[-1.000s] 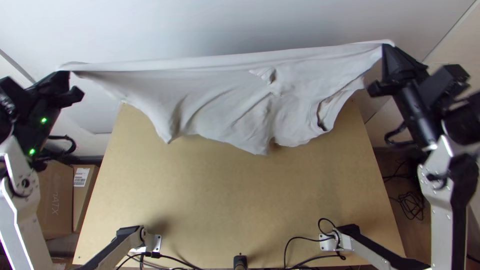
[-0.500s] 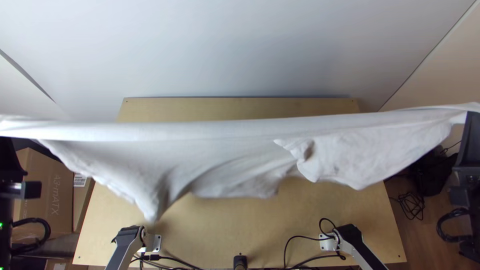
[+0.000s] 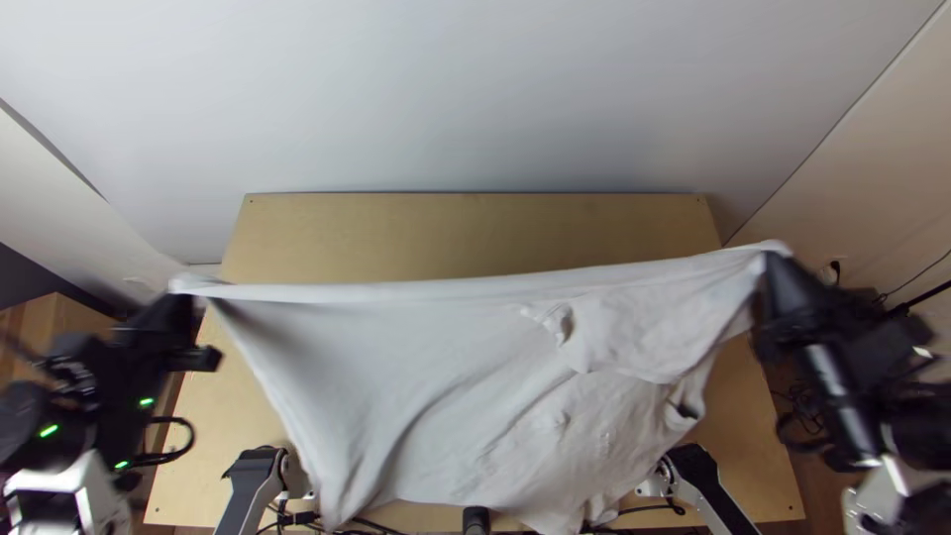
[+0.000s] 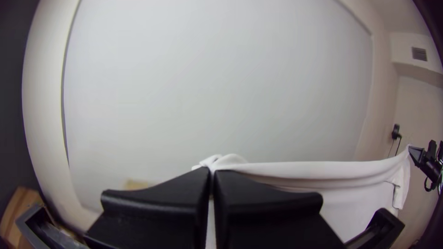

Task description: Fold the t-shirt

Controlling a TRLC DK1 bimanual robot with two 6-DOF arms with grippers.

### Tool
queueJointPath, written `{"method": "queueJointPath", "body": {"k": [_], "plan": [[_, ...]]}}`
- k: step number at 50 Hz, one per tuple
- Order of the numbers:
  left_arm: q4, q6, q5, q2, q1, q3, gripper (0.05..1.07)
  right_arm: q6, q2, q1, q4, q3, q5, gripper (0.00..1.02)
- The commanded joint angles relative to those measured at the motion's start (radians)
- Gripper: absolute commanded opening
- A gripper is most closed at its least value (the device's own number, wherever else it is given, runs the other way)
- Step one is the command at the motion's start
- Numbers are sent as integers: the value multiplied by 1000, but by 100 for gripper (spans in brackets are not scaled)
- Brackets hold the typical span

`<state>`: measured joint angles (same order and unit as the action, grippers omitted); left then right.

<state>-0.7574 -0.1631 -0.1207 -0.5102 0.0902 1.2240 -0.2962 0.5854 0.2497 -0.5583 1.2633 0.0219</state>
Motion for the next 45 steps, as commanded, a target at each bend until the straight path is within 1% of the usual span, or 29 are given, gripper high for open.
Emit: {"method": "queueJointPath", "body": {"k": [1, 4, 10, 17, 25, 32, 45], "plan": [[18, -3, 0, 78, -9, -208, 8, -44, -67, 30, 11, -180, -20, 2], [49, -3, -4, 101, -9, -310, 8, -60, -87, 40, 20, -265, -20, 2], [155, 4, -7, 85, -7, -477, 8, -73, -87, 46, 86, -393, -20, 2], [303, 5, -13, -8, -3, -574, 8, -95, -33, 51, 195, -481, -22, 2], [437, -12, -13, -179, -3, -590, 8, -101, 85, 45, 342, -559, -22, 2], [537, -10, -13, -343, 11, -569, 8, -104, 237, 30, 456, -562, -22, 2], [566, -6, -22, -692, 42, -380, 8, -100, 562, -7, 586, -447, -16, 2]]}}
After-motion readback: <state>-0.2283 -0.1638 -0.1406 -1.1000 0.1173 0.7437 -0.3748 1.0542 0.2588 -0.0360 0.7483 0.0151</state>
